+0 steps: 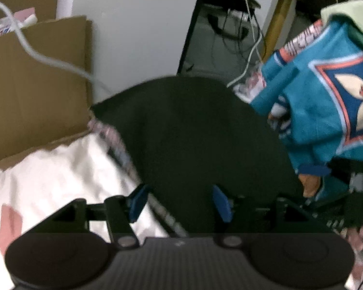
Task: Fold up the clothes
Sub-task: 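Lower the hoodie onto the duvet beside the blue blanket and open both grippers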
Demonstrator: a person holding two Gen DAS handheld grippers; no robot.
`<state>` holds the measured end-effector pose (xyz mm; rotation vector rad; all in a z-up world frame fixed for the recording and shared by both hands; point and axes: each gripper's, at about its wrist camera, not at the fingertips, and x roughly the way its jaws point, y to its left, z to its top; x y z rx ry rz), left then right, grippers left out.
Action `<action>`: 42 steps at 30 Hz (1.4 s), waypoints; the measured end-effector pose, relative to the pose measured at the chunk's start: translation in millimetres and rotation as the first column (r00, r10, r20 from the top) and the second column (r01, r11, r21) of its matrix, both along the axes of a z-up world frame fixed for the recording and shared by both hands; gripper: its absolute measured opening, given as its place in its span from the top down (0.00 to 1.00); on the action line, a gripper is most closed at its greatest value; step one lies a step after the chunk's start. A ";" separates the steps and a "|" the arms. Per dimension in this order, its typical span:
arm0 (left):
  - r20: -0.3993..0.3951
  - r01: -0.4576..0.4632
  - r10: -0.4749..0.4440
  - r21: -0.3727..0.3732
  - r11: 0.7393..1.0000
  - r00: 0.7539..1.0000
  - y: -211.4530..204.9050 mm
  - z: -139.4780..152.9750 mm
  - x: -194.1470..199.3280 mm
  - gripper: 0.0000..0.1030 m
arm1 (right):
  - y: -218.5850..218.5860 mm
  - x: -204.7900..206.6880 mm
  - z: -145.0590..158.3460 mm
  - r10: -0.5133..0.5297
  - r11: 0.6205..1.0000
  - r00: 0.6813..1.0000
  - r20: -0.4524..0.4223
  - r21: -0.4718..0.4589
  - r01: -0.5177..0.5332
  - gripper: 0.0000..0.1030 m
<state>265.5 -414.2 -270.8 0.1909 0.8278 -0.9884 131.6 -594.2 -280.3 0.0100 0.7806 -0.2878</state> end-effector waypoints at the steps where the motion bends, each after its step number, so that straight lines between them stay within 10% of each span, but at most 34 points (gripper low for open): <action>1: -0.005 0.000 0.000 0.012 1.000 1.000 4.3 -1.1 -1.2 0.39 | -1.0 -4.2 -0.1 -0.002 1.000 1.000 -0.003 0.004 0.002 0.19; 15: -0.077 -0.037 0.037 -0.008 0.999 0.996 56.1 16.3 -10.7 0.39 | 11.0 -59.7 6.7 -0.053 0.995 0.998 0.033 0.089 0.050 0.19; 25: -0.091 -0.108 0.101 -0.069 0.992 0.991 65.3 3.7 -29.4 0.23 | 34.9 -66.3 3.0 -0.057 0.985 0.997 0.053 0.165 0.047 0.18; 32: -0.192 -0.170 0.155 -0.063 0.983 0.969 89.2 -4.7 -53.9 0.03 | 44.5 -70.9 -4.1 -0.131 0.966 0.990 0.052 0.231 0.116 0.01; 42: -0.221 -0.282 0.261 -0.067 0.957 0.940 139.9 44.0 -74.1 0.00 | 82.9 -66.5 40.4 -0.147 0.945 0.989 0.011 0.297 0.137 0.00</action>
